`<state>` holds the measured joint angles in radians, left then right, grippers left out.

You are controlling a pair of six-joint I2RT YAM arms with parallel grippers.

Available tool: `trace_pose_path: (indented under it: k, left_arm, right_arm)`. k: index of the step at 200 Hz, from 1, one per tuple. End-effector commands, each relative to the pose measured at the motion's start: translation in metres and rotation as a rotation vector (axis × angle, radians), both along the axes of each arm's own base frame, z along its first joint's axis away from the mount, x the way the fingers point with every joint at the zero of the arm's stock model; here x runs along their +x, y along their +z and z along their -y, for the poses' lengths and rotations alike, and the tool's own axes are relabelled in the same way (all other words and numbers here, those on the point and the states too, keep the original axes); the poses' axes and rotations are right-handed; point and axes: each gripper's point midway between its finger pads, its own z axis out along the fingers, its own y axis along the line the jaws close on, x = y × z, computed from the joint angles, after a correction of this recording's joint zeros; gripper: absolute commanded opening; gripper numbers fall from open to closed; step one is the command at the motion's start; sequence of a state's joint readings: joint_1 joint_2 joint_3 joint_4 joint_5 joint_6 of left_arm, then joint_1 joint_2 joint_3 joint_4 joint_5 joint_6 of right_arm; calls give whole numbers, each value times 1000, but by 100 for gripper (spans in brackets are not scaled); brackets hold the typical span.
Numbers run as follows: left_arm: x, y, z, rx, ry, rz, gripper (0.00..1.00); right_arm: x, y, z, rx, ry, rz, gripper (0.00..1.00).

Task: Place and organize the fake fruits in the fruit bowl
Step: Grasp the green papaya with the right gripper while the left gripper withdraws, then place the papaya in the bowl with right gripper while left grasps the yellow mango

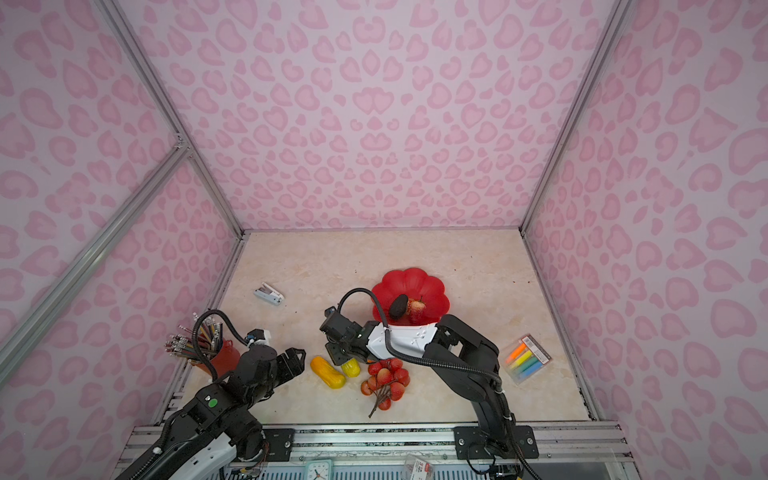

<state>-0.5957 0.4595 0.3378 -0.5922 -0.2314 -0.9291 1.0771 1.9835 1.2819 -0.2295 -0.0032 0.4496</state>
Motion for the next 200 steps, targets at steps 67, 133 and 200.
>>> trace_pose_path:
  k: [67,133,200]
  left_arm:
    - [-9,-10,13,-54,-50,-61,83]
    - [-18,-21,34,-110,-159,-126,83]
    - [-16,-24,51,-135,-217,-152,82]
  right_arm:
    - [31,68,-5,229,-89,27,30]
    - [125,140,140,137,-343,227,29]
    - [161,104,264,34,-640,207,29]
